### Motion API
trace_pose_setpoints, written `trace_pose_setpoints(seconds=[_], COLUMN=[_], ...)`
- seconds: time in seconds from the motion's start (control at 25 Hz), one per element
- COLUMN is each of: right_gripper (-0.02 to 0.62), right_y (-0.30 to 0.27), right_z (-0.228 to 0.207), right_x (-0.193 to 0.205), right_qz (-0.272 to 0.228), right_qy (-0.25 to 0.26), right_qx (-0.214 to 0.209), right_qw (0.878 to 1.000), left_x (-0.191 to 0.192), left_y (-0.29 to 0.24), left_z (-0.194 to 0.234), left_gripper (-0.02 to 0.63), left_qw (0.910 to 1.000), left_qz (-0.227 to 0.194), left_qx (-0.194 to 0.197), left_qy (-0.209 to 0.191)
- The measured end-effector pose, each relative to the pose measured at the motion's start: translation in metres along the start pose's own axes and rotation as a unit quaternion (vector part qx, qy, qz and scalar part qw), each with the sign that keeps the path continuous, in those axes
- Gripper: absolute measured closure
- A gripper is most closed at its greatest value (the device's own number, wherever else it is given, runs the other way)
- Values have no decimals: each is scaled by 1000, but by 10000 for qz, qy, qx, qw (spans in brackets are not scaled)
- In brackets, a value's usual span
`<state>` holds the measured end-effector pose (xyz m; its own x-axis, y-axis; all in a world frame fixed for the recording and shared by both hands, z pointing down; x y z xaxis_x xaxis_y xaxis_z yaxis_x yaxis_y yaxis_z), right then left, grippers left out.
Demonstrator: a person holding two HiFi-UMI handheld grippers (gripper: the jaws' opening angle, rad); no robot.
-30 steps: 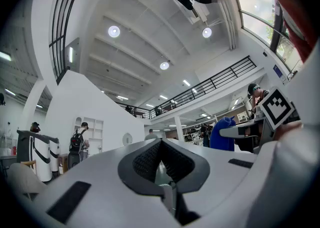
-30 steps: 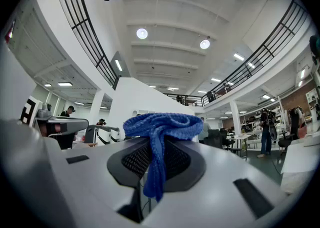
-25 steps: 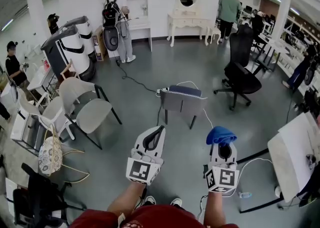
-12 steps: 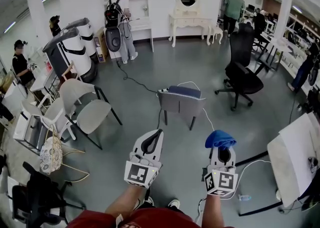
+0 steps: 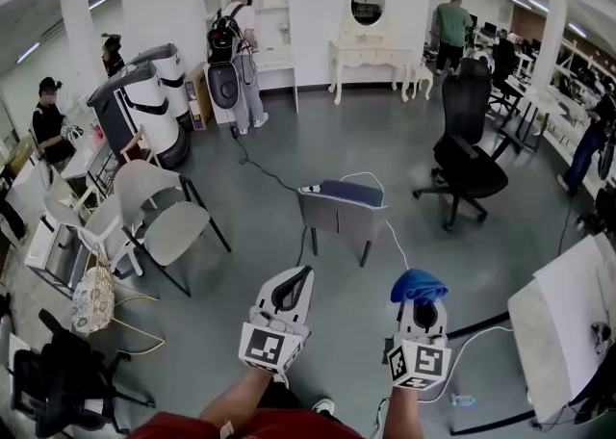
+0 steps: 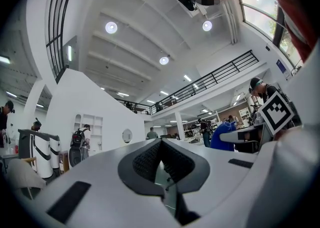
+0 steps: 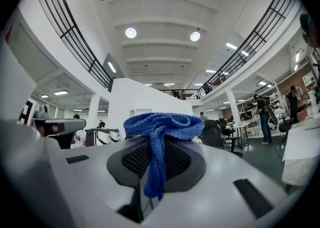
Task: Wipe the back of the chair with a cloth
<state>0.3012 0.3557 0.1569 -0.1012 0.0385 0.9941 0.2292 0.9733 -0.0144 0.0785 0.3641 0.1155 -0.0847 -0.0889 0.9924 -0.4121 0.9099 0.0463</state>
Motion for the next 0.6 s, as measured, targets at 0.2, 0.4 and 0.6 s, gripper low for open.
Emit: trace_pose_setpoints(seconds=[0.2, 0.4, 0.6], right_gripper=[534, 534, 534], right_y=[-19, -55, -106], right_z=[-9, -1, 11], right_x=[9, 6, 6], right_qz=[18, 47, 73], right_qy=[-6, 105, 267], right_qx=[7, 49, 140], right_qw=[10000, 9999, 9995], left_x=[16, 22, 33], left_y=[-20, -48, -84], left_z=[1, 28, 71], left_gripper=[592, 592, 592], left_qw=[9996, 9999, 9997], left_qz=[243, 99, 50], left_qx=[2, 61, 154], left_qy=[139, 92, 188])
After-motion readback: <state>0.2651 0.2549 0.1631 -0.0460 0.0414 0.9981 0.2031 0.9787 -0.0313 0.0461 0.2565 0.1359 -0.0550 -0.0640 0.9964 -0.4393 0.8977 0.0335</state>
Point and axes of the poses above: the fingertips, and each gripper's own axes: y backward along the fingers, z to its left, x out of its underside, the point moved 1 cm from there along y, backward along the fingers, and after that the axes turned 7 degrees about z, right-handed, at the moved point
